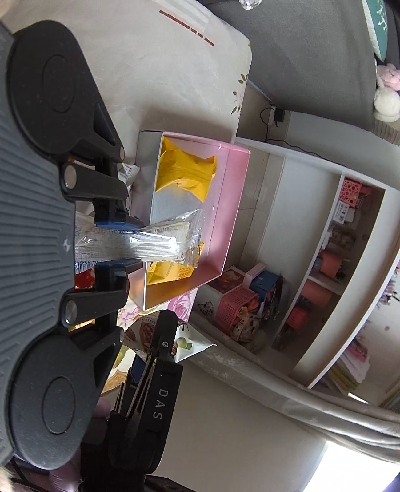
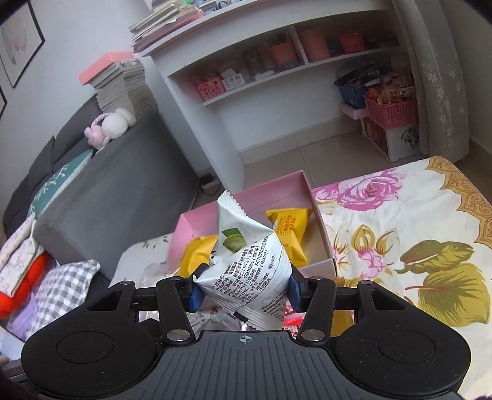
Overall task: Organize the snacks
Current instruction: 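Place both wrapped pastries into the pink box and open both tools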
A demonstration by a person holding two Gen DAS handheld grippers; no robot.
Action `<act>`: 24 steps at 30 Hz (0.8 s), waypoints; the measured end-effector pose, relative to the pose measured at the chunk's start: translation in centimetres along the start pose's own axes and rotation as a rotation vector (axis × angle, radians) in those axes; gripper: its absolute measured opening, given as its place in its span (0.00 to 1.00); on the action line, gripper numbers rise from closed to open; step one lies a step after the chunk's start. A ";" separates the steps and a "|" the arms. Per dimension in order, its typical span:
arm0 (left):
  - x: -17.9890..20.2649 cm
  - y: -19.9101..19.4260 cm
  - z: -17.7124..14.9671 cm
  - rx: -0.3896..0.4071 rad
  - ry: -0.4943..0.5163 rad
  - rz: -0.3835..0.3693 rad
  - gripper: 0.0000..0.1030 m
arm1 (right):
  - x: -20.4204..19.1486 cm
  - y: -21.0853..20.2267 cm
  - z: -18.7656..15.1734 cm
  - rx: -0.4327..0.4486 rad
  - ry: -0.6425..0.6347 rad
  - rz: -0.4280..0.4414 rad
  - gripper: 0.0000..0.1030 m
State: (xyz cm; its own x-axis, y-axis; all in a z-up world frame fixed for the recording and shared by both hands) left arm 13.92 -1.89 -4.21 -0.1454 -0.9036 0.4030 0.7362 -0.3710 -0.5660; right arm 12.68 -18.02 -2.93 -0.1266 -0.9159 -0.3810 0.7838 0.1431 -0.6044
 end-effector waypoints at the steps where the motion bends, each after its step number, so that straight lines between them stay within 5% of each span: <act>1: -0.4 0.2 0.0 0.000 -0.006 0.010 0.16 | 0.1 0.5 0.2 -0.003 0.015 0.003 0.49; 13: -2.0 5.0 4.0 -0.009 -0.030 0.029 0.16 | 0.6 7.6 2.1 -0.066 0.147 0.098 0.49; 24: -3.4 9.1 3.5 -0.033 -0.053 0.033 0.16 | 2.5 12.2 2.6 -0.088 0.286 0.139 0.49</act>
State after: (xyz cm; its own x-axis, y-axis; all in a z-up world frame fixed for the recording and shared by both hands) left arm 23.47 -1.47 -8.21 -0.0851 -0.9032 0.4207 0.7177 -0.3485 -0.6029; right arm 23.48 -19.58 -9.46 -0.1976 -0.7446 -0.6375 0.7518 0.3022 -0.5861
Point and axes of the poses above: each gripper's, at about its wrist camera, not at the fingertips, and y roughly the way its jaws point, x to its right, z to its top, the point moved 10 cm from there along y, roughly the way its jaws point, and after that the axes turned 2 degrees about x, right-handed, at the moved point
